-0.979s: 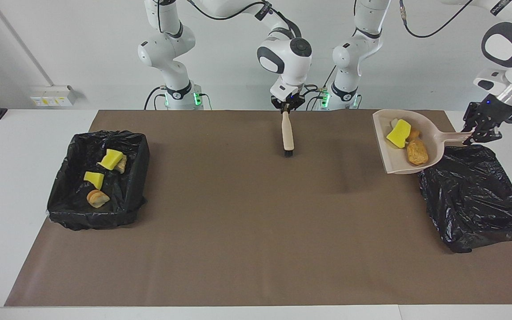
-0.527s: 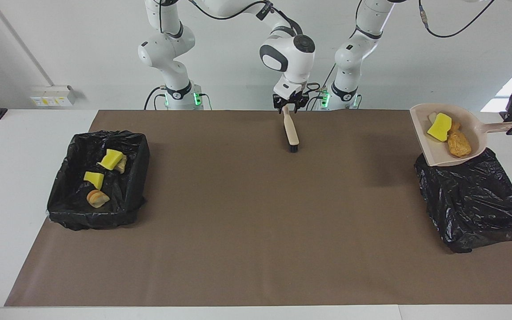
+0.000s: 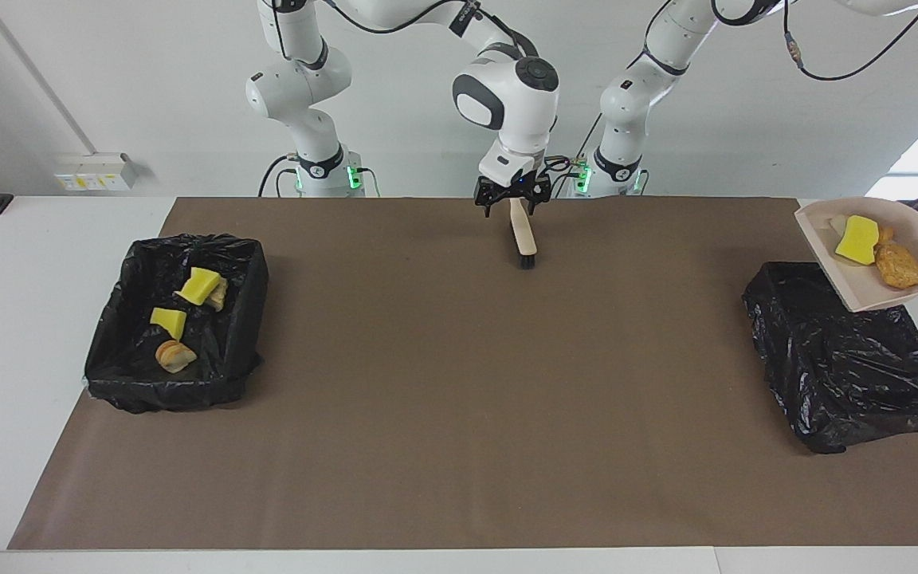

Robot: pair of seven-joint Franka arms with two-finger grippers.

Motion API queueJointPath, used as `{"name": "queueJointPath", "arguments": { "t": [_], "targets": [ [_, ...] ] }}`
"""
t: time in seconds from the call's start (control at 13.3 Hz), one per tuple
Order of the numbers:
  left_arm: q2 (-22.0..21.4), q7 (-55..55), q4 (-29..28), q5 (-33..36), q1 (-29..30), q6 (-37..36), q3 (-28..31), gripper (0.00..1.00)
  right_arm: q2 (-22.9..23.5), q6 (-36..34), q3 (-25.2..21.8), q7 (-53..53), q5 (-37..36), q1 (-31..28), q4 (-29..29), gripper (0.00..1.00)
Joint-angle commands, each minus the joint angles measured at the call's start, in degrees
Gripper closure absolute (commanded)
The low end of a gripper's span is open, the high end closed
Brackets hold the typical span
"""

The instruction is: Sweep and dump trash in bin

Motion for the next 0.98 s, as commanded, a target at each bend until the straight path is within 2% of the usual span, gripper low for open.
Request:
{"name": "queueJointPath", "arguments": {
  "t": [0.0,0.3,0.45,0.68,0.75,0.9],
  "targets": [
    [1.94,-2.65,1.95,3.22,-1.90,4.16,1.67,1.00,-2.16,-5.00,0.44,-11.10,-0.67,-6.92,3.72,0.00],
    [2.91,-14.17,1.43,16.30,-5.06,7.41,1.58,1.00,-2.43,-10.02,0.35,-20.62,-2.77,-14.92,8.38,0.00],
    [2.91,-23.37,1.25,21.24,-6.47,7.87,1.58,1.00,-3.13,-10.81,0.34,-25.01,-2.77,-20.10,9.26,0.00],
    [2.39,-30.24,-0.86,30.19,-9.19,8.57,1.15,1.00,-3.83,-11.70,0.34,-33.27,-2.08,-28.36,9.53,0.00],
    [1.95,-32.36,-2.17,31.09,-9.81,8.13,1.14,1.00,-4.45,-11.70,0.00,-34.43,-2.42,-29.17,9.53,0.00],
    [0.89,-33.08,-4.02,31.62,-10.08,8.57,1.14,1.00,-5.76,-11.70,-5.60,-35.05,-2.77,-29.01,9.53,0.00]
  ]
}}
